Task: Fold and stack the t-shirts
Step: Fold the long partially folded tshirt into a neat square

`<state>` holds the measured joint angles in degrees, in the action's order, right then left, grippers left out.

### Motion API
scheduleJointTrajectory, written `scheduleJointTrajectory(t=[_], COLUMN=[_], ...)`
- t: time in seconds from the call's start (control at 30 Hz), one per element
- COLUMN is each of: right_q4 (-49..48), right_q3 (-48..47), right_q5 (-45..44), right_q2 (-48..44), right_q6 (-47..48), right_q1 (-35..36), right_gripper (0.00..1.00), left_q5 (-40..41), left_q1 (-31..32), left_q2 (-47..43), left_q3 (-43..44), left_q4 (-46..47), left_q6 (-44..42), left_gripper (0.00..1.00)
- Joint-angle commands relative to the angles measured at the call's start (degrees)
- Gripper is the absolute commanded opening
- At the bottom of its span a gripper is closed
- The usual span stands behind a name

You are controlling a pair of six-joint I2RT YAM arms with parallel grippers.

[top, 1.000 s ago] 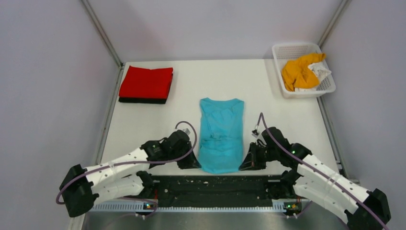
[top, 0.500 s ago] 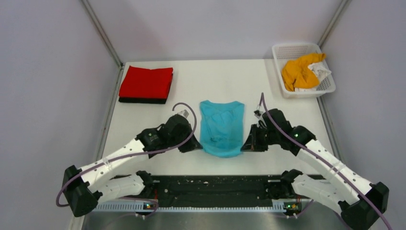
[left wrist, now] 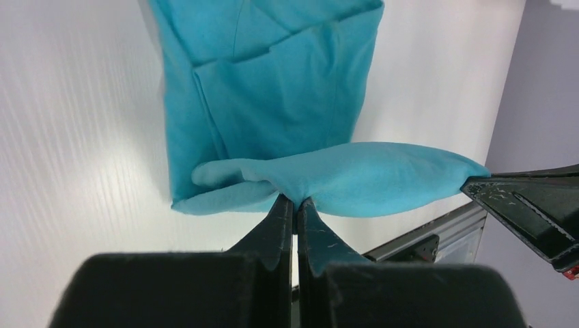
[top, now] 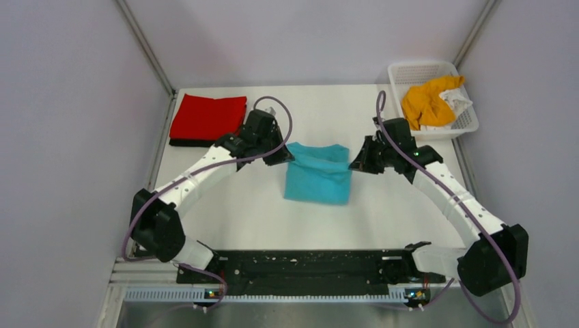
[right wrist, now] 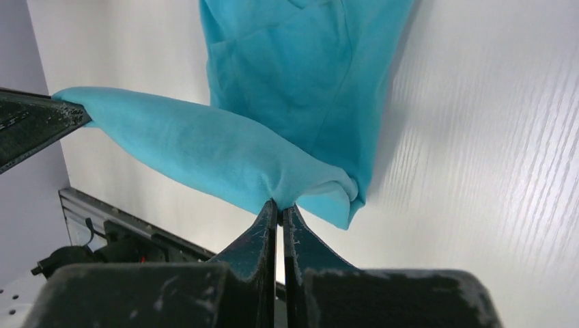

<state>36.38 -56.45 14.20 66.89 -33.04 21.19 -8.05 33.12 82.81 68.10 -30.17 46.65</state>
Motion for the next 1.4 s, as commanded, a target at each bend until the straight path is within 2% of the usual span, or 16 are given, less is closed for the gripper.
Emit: scheduleJointTrajectory(t=[0.0,0.43,0.77,0.83,0.87,0.9,0.93,0.97,1.0,1.03,1.07,1.2,1.37], right_q4=[-5.2,-13.3,-14.2,-14.6,-14.9,-15.4,-16.0,-16.9,-17.5,-17.7,-16.7,-17.3,-17.5], right_q3=[-5.4,-9.6,-13.6,-14.3,-14.8,-15.4,-16.1,-16.9,-18.2,-19.4,-20.4,-17.8,-9.5], right_q5=[-0.7,2.0,-4.2,-5.4,-5.4,-5.4,-5.6,-5.9,-6.1,-6.5,-6.9,-6.3,-7.6], right_q2=[4.2,19.5,28.9,30.6,31.7,32.7,33.8,34.7,35.6,36.4,37.1,34.5,27.3], right_q6=[2.2,1.9,0.9,0.6,0.5,0.5,0.4,0.3,0.3,0.3,0.0,-1.0,-1.2], right_q1=[-2.6,-7.4,-8.4,-8.6,-8.8,-9.1,-9.4,-9.6,-9.8,-10.0,-10.0,-9.9,-9.9], right_gripper=[0.00,0.00,0.00,0.00,0.01,0.10,0.25,0.45,0.56,0.62,0.68,0.93,0.99], left_q5=[-2.2,-7.8,-12.5,-12.3,-12.6,-12.8,-13.1,-13.3,-13.4,-13.4,-13.6,-13.8,-19.5], left_q1=[-2.8,-9.6,-12.3,-12.5,-12.7,-12.7,-13.0,-13.2,-13.3,-13.5,-13.6,-13.7,-13.6], left_q2=[4.5,21.4,35.2,36.9,37.6,38.2,38.8,39.3,39.6,39.8,39.6,36.8,34.0], left_q3=[7.0,19.7,32.2,33.9,34.5,35.1,35.7,36.4,37.1,37.9,38.2,34.5,25.2], left_q4=[1.0,0.4,-3.2,-3.7,-3.7,-3.6,-3.6,-3.5,-3.6,-3.7,-3.7,-2.8,-1.1], left_q6=[-4.4,-9.5,-12.9,-13.2,-13.2,-13.2,-13.2,-13.1,-13.0,-13.0,-13.0,-14.3,-20.3], left_gripper=[0.00,0.00,0.00,0.08,0.17,0.28,0.38,0.50,0.67,0.95,0.98,0.99,0.99])
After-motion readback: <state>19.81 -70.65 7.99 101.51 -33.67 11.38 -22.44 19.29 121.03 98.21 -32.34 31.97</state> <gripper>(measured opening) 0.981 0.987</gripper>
